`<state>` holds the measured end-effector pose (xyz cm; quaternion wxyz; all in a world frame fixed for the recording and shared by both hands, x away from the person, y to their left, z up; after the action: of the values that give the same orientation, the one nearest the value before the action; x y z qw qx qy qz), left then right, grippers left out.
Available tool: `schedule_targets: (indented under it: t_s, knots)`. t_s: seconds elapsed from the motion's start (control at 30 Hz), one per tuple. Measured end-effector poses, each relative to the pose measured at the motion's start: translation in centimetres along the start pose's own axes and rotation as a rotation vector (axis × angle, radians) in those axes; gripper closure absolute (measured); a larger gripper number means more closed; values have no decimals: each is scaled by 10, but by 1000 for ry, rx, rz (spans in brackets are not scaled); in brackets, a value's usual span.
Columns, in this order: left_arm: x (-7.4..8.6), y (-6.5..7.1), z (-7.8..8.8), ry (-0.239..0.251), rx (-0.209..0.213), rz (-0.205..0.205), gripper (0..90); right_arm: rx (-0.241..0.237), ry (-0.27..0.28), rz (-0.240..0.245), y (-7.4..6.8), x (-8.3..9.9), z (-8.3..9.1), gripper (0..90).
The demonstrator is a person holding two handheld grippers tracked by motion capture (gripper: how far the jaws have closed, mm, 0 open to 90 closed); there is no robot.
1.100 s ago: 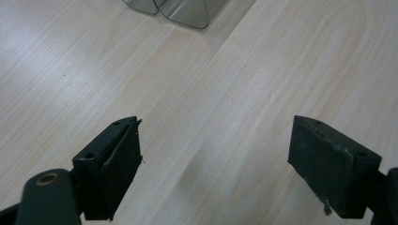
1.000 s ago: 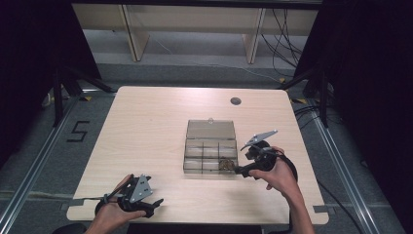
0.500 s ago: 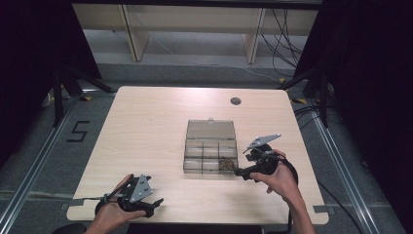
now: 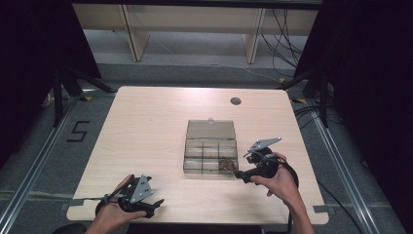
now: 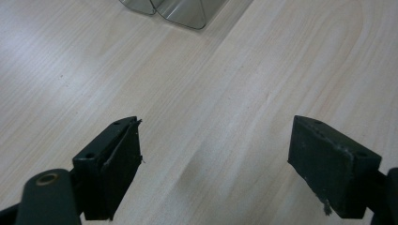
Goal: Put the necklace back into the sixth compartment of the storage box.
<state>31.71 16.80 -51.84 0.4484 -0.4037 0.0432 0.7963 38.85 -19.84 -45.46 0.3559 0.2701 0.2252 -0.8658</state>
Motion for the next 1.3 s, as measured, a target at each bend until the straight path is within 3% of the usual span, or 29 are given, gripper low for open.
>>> schedule_targets:
  t_s: [0.03,0.1,0.13,0.2,0.27,0.4,0.47,0.5,0.63,0.67,0.7,0.77,0.8,0.93,1.0,1.03,1.07,1.2,1.23,1.3]
  knots:
    - [0,2,-1,17,3,18,170,10,-9,29,2,1,1,226]
    - [0,1,-1,9,4,9,170,23,-7,-8,0,4,2,219]
    - [0,2,-1,5,-7,9,170,27,-11,10,0,5,1,217]
    - [0,2,-1,4,-4,9,170,14,-28,-10,-2,8,2,215]
    - [0,1,-1,10,-3,9,170,22,-8,-19,-2,10,-1,207]
    - [0,1,-1,9,3,8,170,3,-17,19,-1,14,-3,200]
    - [0,1,-1,9,1,8,170,19,-24,8,-1,17,-3,198]
    - [0,2,-1,4,-9,8,170,34,-2,10,0,17,-6,198]
    - [0,1,-1,4,-8,8,170,15,-9,24,0,19,-5,196]
    - [0,1,-1,9,3,9,170,40,-3,12,0,21,-6,196]
    - [0,1,-1,9,2,9,170,17,-17,5,-2,21,-4,196]
    - [0,1,-1,9,3,9,170,22,-15,6,-2,22,-4,196]
    - [0,1,-1,9,4,9,170,3,7,8,-4,22,-6,195]
    - [0,1,-1,10,1,9,170,15,-15,-9,-5,24,-4,195]
    - [0,1,-1,10,1,10,170,13,-8,26,-4,26,-5,195]
    - [0,1,-1,9,2,9,170,16,-17,-15,-7,27,-4,195]
    - [0,1,0,5,-1,8,170,21,3,-6,-6,28,-6,195]
    - [0,1,0,5,-10,8,170,7,3,35,-5,31,-8,194]
    - [0,2,0,5,-9,8,170,6,11,10,-7,31,-8,194]
    - [0,1,0,5,-10,8,170,31,11,14,-6,33,-10,194]
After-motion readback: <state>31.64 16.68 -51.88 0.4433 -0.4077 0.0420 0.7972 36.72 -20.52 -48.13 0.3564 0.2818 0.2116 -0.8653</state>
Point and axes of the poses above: each handheld gripper's, and its own axes: z roughly backward along the jaws, x roughly out of its underside, y roughly to its right, the point moved 3 cm from there along -z, roughly forward along the jaws, and after that the axes turned 5 degrees about -x, right-handed, at the moved point
